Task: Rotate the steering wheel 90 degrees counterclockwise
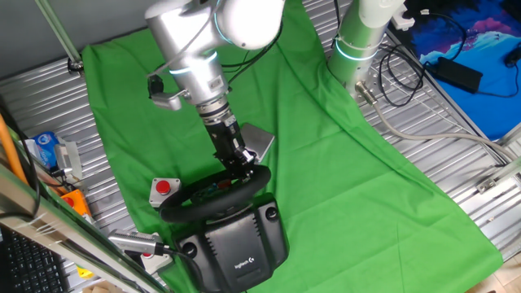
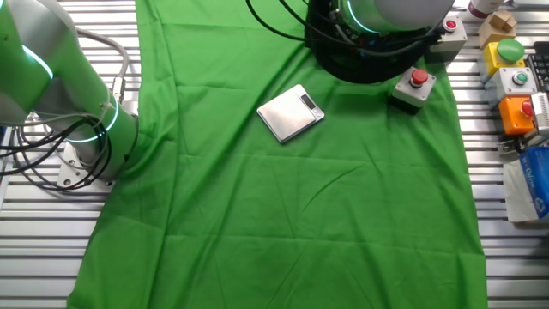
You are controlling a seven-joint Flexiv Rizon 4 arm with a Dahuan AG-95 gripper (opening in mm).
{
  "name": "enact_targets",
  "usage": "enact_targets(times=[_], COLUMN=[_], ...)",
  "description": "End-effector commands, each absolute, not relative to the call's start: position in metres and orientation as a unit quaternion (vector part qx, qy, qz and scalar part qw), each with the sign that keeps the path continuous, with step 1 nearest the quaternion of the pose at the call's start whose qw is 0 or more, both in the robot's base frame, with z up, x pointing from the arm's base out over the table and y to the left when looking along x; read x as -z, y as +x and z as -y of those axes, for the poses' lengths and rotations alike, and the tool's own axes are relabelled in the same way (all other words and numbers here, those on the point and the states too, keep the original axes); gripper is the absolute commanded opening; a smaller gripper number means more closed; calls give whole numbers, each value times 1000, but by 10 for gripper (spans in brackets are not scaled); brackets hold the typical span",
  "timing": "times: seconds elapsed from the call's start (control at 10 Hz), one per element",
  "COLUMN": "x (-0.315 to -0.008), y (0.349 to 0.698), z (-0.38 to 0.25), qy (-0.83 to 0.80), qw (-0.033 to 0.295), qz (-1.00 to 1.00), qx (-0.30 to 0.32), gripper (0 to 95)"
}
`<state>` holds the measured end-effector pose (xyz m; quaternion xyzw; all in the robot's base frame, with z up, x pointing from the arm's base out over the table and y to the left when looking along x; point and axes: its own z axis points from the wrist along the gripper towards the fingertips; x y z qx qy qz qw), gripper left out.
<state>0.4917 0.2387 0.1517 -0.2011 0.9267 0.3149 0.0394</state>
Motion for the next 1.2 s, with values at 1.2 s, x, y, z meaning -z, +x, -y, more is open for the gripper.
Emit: enact_targets(times=[1.2], x=[-159], y=[489], z=[-242], qy=[-170], qw=[-6], qz=[-922], qx=[-347], gripper=[0])
